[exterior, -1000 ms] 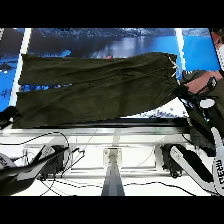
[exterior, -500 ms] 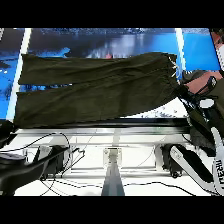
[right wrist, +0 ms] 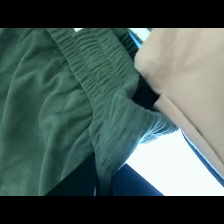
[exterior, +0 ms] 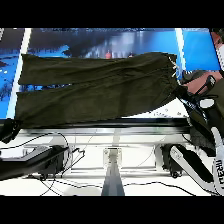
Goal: Fold the clothes and pants, and hang the long-sleeved shirts on hangers.
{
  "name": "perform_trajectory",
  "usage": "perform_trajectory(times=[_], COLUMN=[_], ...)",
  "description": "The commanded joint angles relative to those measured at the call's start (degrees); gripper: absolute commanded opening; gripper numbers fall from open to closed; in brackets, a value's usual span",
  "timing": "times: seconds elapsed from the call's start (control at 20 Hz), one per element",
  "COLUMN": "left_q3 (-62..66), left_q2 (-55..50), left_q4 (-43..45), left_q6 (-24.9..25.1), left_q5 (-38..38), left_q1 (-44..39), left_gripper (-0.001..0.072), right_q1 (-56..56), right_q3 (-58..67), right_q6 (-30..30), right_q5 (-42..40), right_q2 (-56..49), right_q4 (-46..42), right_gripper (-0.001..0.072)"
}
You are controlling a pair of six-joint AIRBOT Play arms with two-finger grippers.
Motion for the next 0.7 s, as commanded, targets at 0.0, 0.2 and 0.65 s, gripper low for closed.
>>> perform_trajectory(times=[0.0, 0.2, 0.65], left_q3=[0.1, 4.7, 16.7], left_q2=[-4.7, -4.0, 4.0], left_q4=[-3.2, -4.6, -19.2], left_q6=[4.4, 4.9, 10.4], left_q5=[3.1, -0.6, -7.8], left_q1=[-1.8, -5.2, -9.9], left_gripper=[0.0402, 0.0021, 0.002], right_q1=[0.0, 0.0, 0.0], right_q3=[2.0, 8.3, 16.0], right_q6=[-1.3, -1.1, 7.8], right_q5=[4.2, 12.8, 36.1], right_q2=[0.1, 0.6, 11.7], right_q4=[-1.2, -7.5, -27.0], right_gripper=[0.0031, 0.0031, 0.0031])
